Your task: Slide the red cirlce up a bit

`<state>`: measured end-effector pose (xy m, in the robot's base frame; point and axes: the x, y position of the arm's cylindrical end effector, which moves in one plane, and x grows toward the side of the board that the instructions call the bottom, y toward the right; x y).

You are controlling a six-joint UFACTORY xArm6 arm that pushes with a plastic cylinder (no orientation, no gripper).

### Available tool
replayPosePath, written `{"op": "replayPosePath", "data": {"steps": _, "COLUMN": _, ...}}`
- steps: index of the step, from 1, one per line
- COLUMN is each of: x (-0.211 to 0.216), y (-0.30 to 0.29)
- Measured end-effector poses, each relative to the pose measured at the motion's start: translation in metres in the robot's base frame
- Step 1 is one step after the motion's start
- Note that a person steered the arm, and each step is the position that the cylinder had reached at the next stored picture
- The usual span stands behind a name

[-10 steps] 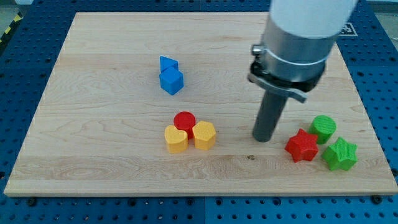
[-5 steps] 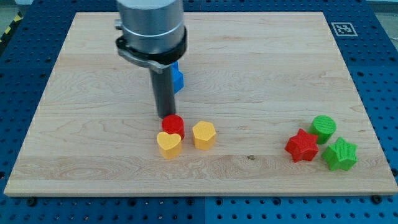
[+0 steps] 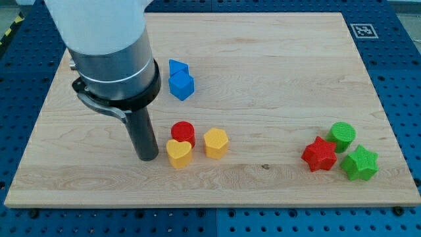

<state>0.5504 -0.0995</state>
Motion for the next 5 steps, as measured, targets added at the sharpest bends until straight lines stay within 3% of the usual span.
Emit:
{"op": "replayPosePath", "data": {"steps": 3, "x": -0.014, "y": 0.072}}
{"op": "replayPosePath", "data": {"steps": 5, "x": -0.019, "y": 0.056}}
